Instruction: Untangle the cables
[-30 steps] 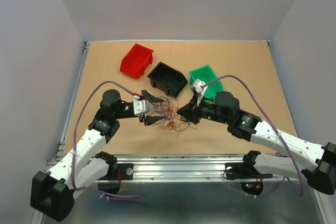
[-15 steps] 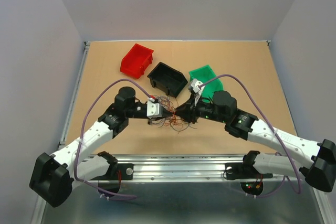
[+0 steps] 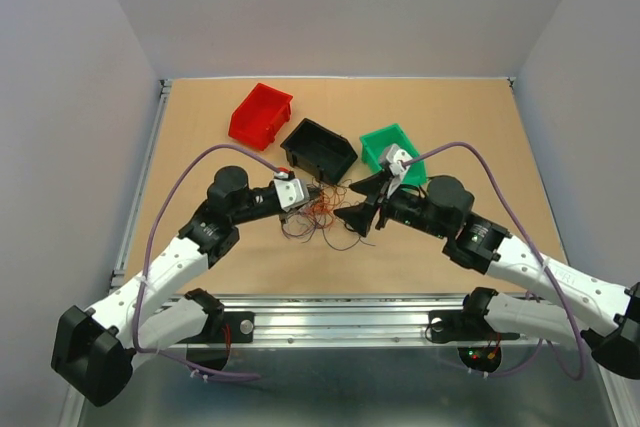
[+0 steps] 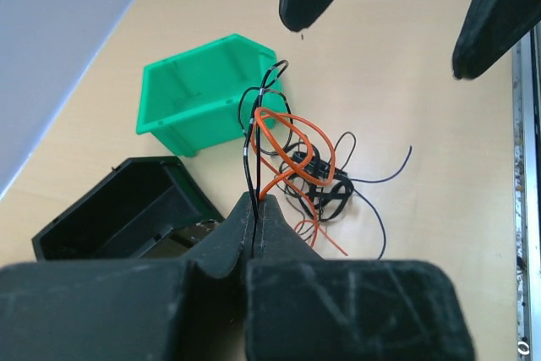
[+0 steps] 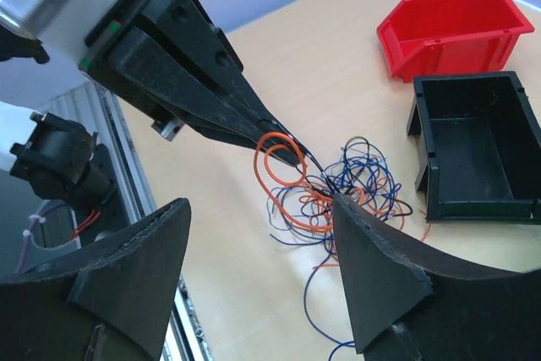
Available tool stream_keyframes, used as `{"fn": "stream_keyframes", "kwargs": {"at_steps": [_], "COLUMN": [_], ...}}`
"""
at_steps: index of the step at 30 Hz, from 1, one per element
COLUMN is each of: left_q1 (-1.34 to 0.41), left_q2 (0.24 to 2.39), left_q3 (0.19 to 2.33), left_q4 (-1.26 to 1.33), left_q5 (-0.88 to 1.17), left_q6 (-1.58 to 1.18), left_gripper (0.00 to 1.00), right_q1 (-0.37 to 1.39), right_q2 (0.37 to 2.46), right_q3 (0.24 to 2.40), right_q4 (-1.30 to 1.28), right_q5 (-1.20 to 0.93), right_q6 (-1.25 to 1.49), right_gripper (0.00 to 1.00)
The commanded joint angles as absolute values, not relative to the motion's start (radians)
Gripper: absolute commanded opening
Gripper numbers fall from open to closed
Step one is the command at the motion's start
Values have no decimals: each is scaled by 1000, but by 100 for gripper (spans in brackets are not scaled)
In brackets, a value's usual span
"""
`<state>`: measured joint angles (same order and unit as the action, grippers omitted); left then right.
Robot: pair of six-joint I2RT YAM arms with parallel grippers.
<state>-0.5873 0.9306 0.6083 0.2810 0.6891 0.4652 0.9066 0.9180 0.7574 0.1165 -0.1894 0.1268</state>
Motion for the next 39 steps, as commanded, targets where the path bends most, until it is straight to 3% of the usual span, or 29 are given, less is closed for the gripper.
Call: {"fn": "stream_keyframes", "kwargs": {"at_steps": [1,14,24,28,31,35,37,38,39], "left_q1": [-583,-540,-502,-494,-491,-485,-483,-482,-480], "left_q2": [894,812,752,749,749,741,739,739,738], "left_q3": [620,624,604,604,606,609,607,609,609], "left_q4": [318,340,362,361,357,353,351,353,353], "left_q5": [687,666,727,735,744,752,755,750,746], "left_q6": [439,351,313,308,307,305,304,302,304], "left_gripper": [0,0,0,0,0,0,0,0,0], "right_q1": [913,913,913,913,913,913,913,913,911], "right_q2": [952,1138,1242,1249,1262,1273,1270,1264,1259], "right_q3": [755,841,890,856,848,853,853,853,853], "right_q4": [144,144,215,365,411,417,417,414,399], "right_q5": [-172,-43,-55,-77,-63,-38,-40,-41,-37], "right_q6": [78,69,80,101,118,118,117,118,118], "right_gripper": [76,77,57,56,42,37,23,11,7]}}
